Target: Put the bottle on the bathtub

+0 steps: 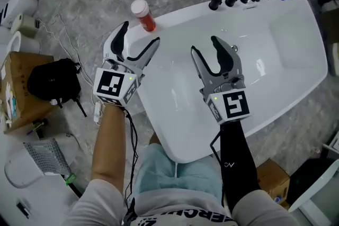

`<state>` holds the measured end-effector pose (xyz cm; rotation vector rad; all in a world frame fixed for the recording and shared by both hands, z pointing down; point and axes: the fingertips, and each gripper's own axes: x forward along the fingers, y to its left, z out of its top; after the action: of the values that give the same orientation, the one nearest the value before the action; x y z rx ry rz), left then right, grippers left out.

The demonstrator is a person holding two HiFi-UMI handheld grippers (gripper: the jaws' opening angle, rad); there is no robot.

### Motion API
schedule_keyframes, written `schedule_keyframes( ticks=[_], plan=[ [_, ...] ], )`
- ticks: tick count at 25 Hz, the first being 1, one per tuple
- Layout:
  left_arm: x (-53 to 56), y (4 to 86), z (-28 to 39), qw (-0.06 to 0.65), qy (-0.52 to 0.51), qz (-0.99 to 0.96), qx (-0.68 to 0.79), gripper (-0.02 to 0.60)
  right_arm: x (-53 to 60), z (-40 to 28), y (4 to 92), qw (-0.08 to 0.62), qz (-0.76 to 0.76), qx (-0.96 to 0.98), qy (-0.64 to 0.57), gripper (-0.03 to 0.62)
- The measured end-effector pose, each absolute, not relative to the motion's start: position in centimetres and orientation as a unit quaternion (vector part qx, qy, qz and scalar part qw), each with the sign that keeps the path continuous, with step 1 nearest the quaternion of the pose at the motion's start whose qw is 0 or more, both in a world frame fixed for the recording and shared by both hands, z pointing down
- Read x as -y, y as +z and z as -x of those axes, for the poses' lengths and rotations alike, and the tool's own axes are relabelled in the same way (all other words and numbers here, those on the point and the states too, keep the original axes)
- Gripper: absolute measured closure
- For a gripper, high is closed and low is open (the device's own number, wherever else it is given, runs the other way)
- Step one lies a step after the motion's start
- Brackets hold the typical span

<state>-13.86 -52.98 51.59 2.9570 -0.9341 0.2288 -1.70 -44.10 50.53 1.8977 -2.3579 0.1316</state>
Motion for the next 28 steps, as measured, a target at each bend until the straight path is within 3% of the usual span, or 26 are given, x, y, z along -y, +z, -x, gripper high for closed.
schedule_keyframes(
  ticks=[17, 28],
  plan=[
    [35.9, 40.6, 6.0, -0.009, 0.088, -0.924, 0.372, 0.091, 31.0, -6.6, 43.4, 0.058, -0.573, 0.817, 0.039, 0.347],
    [29.1, 35.1, 6.6, 0.006, 0.108, -0.908, 0.406, 0.098, 26.4, -7.3, 38.4, 0.056, -0.579, 0.812, 0.051, 0.353]
  ],
)
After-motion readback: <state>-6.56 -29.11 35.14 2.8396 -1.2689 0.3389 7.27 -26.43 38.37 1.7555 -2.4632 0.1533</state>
